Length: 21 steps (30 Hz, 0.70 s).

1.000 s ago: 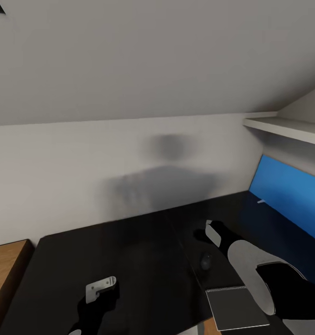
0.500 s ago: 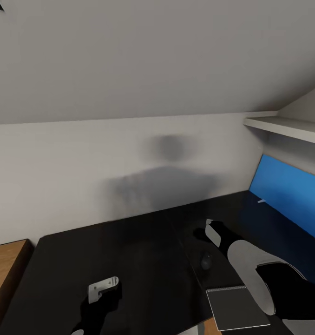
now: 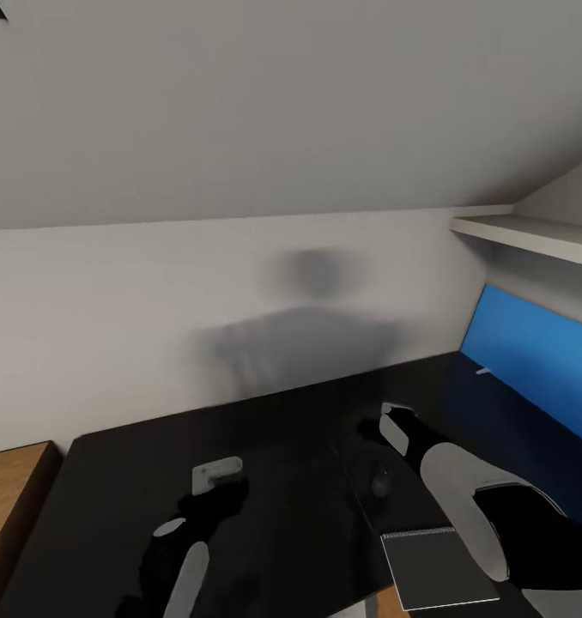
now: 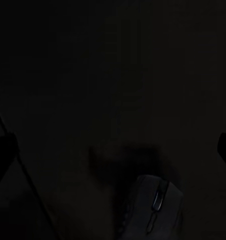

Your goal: In the bedroom, organize the workspace by keeping the computer under the desk, ensuring the monitor is on the desk, placing the keyboard on the desk next to the monitor, placing the mouse on the desk next to the keyboard, moving the folder from the swivel chair onto the desk next to the mouse, stacking the notebook on top of the folder with the pen on top of the notebook, and positioning the swivel chair next to the desk.

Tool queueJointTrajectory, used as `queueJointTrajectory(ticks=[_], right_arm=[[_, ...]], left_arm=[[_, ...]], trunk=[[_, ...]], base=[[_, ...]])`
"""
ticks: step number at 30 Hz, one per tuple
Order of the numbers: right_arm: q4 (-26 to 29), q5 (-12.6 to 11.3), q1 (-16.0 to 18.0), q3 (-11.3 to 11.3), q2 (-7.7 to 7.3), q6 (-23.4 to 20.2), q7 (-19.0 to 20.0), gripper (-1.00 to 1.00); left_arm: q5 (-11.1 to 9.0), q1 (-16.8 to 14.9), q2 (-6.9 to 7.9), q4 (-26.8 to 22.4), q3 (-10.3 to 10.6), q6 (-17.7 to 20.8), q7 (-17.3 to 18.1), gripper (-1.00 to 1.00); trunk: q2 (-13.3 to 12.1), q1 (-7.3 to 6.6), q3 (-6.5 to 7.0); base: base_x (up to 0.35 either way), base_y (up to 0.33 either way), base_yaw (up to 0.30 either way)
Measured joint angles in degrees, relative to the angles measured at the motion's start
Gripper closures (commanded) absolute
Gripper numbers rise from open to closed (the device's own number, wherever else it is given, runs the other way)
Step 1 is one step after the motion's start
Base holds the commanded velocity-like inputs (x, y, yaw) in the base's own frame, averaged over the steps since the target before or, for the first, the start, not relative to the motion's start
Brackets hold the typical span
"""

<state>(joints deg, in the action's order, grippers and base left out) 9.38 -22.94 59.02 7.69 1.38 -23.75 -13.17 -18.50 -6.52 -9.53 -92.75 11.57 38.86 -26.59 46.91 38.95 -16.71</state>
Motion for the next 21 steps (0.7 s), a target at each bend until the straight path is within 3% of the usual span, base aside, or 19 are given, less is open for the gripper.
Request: queueJointTrajectory(ticks=[4,8,10,11,12,14,18,21], right_arm=[[-0.07,0.02,-0.01,0.0,0.03,2.0,-0.12,-1.0],[-0.1,-0.03,-0.04,0.0,0.04,2.59,-0.16,-1.0],[-0.09,-0.02,-0.06,0.0,0.04,2.73,-0.2,-1.0],[-0.09,-0.04,-0.04,-0.01,0.12,2.82,-0.83,-1.0],[-0.11,-0.05,-0.06,0.01,0.19,2.81,-1.39,-1.0],[-0.2,-0.1,-0.07,0.05,0.29,2.77,-2.61,-1.0],[-0.36,-0.22,-0.1,0.02,0.41,2.54,-5.38,-1.0],[-0.49,-2.22,-0.18,0.05,0.52,2.47,-7.12,-1.0]], left_arm=[[-4.11,-10.81,-0.46,0.16,-3.03,12.11,-0.18,-1.0],[-8.11,-18.52,-0.46,2.3,-6.36,16.46,-0.33,-1.0],[-9.4,-23.19,-0.46,6.07,-7.61,17.45,-0.37,-1.0],[-10.66,-30.24,-0.46,16.1,-9.35,18.11,-0.35,-1.0],[-11.69,-33.65,-0.46,21.36,-10.6,18.23,-0.34,-1.0],[-13.93,-36.17,-0.42,26.04,-12.43,18.29,-0.31,-1.0],[-18.01,-37.94,0.02,29.2,-15.22,18.31,0.11,-1.0],[-20.14,-38.61,2.34,30.66,-16.79,18.21,0.43,-1.0]], trunk=[[0.0,0.0,0.01],[0.0,0.0,0.0],[0.0,0.0,0.0],[-0.02,0.01,0.0],[-0.01,0.0,0.0],[0.0,0.0,0.0],[0.0,0.0,0.0],[0.0,0.0,0.0]], base=[[0.0,0.0,0.0],[0.0,0.0,0.0],[0.0,0.0,0.0],[0.0,0.0,0.0],[0.0,0.0,0.0],[0.0,0.0,0.0],[0.0,0.0,0.0],[0.0,0.0,0.0]])
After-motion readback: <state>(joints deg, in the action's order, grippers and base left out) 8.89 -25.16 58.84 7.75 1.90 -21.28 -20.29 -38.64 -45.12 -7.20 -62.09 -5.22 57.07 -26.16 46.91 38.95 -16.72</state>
